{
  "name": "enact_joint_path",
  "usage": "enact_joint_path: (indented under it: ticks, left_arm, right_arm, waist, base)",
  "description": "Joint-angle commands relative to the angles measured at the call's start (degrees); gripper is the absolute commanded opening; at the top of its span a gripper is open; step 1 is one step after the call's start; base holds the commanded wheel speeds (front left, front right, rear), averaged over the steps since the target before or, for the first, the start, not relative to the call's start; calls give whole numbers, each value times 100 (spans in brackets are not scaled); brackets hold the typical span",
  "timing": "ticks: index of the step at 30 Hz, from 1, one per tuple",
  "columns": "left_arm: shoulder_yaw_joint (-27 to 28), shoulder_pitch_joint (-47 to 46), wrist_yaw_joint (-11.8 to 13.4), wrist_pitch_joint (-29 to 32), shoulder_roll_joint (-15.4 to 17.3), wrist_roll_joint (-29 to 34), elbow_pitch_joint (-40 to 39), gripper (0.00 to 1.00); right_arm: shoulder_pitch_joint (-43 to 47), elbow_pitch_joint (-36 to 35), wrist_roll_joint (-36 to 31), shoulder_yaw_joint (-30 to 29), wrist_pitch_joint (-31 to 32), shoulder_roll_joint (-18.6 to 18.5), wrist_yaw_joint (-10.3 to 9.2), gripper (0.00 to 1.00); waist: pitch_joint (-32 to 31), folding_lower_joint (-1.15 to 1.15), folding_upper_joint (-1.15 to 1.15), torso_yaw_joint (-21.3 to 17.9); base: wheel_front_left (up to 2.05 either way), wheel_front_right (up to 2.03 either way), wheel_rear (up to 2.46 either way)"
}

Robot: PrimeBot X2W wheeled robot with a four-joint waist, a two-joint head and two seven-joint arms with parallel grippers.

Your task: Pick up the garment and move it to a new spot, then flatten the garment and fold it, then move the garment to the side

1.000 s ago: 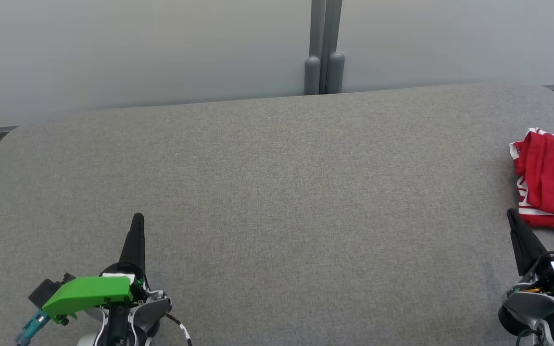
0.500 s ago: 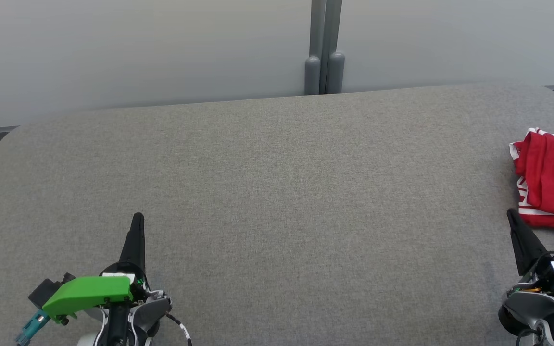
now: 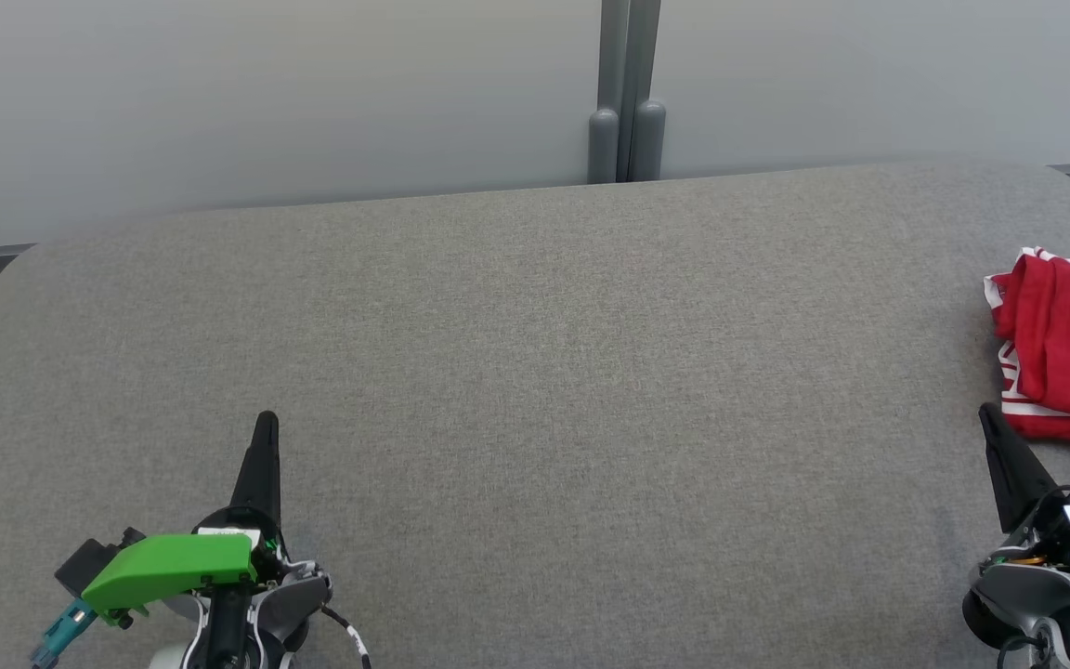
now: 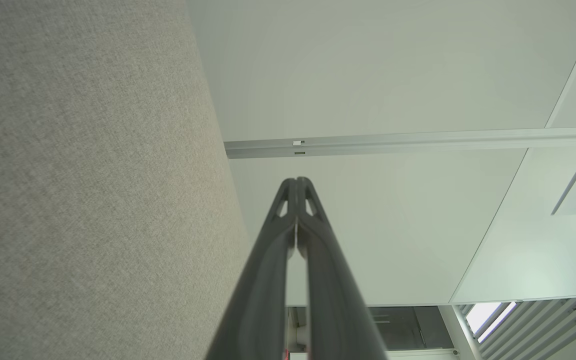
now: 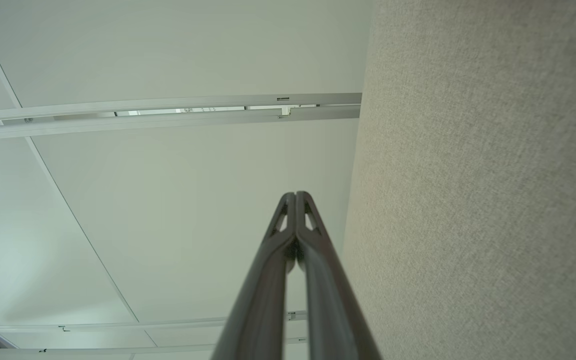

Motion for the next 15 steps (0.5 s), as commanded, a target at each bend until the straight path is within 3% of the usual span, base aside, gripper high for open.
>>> enact_joint_path:
  ticks: [1, 15]
  left_arm:
    - [-4, -71, -27, -4, 0, -27, -21, 0]
    - [-5, -70, -27, -5, 0, -27, -22, 0]
  right_arm:
    - [-64, 10, 19, -9, 23, -29, 2, 0]
    - [-64, 10, 19, -9, 23, -29, 2, 0]
  waist:
    - [0, 0, 0, 0]
    - [0, 0, 0, 0]
  base:
    - [0, 0, 0]
    - [0, 0, 0]
